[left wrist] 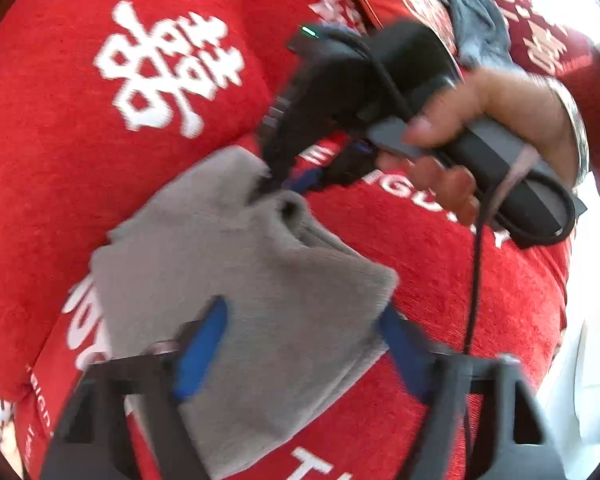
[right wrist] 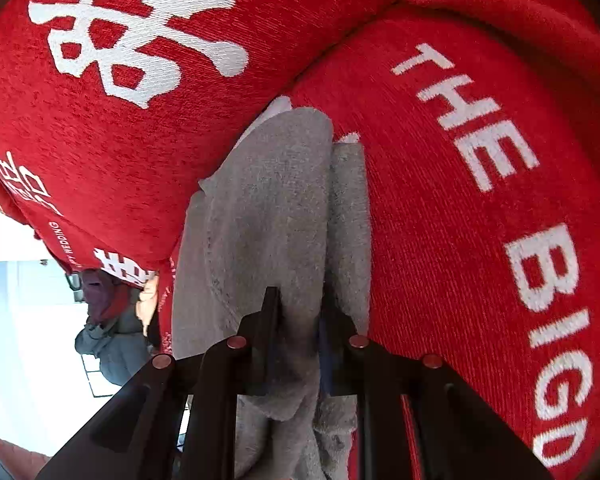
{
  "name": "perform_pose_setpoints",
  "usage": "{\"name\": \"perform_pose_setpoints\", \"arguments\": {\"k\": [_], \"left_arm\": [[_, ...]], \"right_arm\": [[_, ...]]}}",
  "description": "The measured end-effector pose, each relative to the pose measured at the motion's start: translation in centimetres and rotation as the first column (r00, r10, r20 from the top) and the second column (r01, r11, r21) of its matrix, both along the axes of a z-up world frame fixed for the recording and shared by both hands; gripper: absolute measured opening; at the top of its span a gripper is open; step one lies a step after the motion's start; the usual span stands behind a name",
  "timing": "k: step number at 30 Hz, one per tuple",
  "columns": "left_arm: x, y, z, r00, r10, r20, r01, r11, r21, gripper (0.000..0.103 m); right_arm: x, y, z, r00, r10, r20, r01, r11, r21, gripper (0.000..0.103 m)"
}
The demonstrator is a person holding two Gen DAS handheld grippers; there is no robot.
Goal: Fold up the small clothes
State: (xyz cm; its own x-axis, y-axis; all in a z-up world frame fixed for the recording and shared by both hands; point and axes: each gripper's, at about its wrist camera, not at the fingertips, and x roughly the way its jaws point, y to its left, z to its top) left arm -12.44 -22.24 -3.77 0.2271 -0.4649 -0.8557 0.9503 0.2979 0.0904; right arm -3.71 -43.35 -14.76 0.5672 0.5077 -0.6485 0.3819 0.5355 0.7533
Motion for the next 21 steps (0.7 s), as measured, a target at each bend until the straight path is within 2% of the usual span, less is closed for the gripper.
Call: {"name": "perform_pose_setpoints", "arguments": {"k": [3,4,5,7,8,9,10,12,14,16,17,19,20,21], "left_arm": [[0.8,1.6,0.9,0.999,0.017,-0.051,-0.016,1.000,0.015,0.081],[1.6,2.6,1.4,0.996,0.040,-0.076,-0.039,0.999,0.017,0.081],[2.4,3.2,1.7,0.993,0.059,-0.100,-0.058,0.998,0.016,0.081],[5.0,5.2,2.0,0.971,0.149,-0.185,-0.146,0.989,0.028,0.081],[6.3,6.1,1.9,0.953,0.197,-0.231,-0.192,0.980,0.042,0.081],[7.6,7.0,1.5,0.926,0.248,-0.284,-0.242,0.969,0.058,0.081],[9.2,8.1,1.0,0.885,0.312,-0.346,-0.303,0.949,0.081,0.081],[12.1,10.2,-0.6,0.787,0.425,-0.447,-0.414,0.901,0.129,0.081],[14.2,11.8,-2.4,0.700,0.486,-0.523,-0.475,0.864,0.166,0.081],[15.1,12.3,-4.0,0.648,0.499,-0.575,-0.481,0.854,0.199,0.081],[15.5,12.3,-5.0,0.611,0.492,-0.620,-0.471,0.856,0.215,0.081],[15.3,12.1,-6.2,0.562,0.484,-0.671,-0.460,0.857,0.233,0.081],[15.2,11.8,-6.6,0.550,0.479,-0.684,-0.456,0.859,0.235,0.081],[14.9,11.4,-6.8,0.549,0.474,-0.689,-0.454,0.861,0.231,0.081]], "right_arm": [[-1.0,0.6,1.0,0.999,-0.009,-0.032,0.008,1.000,-0.029,0.027],[-1.8,0.4,1.3,0.999,-0.018,-0.041,0.016,0.999,-0.037,0.036],[-2.5,0.4,1.6,0.998,-0.030,-0.046,0.028,0.999,-0.044,0.051],[-4.7,0.7,2.7,0.996,-0.075,-0.040,0.073,0.996,-0.052,0.061],[-5.8,1.0,2.9,0.995,-0.095,-0.036,0.094,0.995,-0.042,0.061],[-6.8,1.2,3.2,0.992,-0.121,-0.040,0.120,0.992,-0.033,0.061],[-8.3,1.9,3.4,0.988,-0.147,-0.035,0.147,0.989,-0.016,0.061],[-10.9,3.3,3.6,0.983,-0.180,-0.030,0.181,0.983,0.017,0.061],[-12.7,4.9,3.6,0.979,-0.204,-0.023,0.205,0.978,0.044,0.061],[-14.2,6.4,3.2,0.974,-0.226,-0.017,0.227,0.970,0.088,0.061],[-14.5,7.0,2.9,0.971,-0.237,-0.013,0.237,0.966,0.106,0.061],[-14.5,7.7,2.3,0.966,-0.260,-0.016,0.260,0.958,0.123,0.061],[-14.3,7.9,1.8,0.961,-0.275,-0.018,0.275,0.952,0.131,0.061],[-14.1,7.9,1.4,0.956,-0.292,-0.015,0.291,0.946,0.143,0.061]]}}
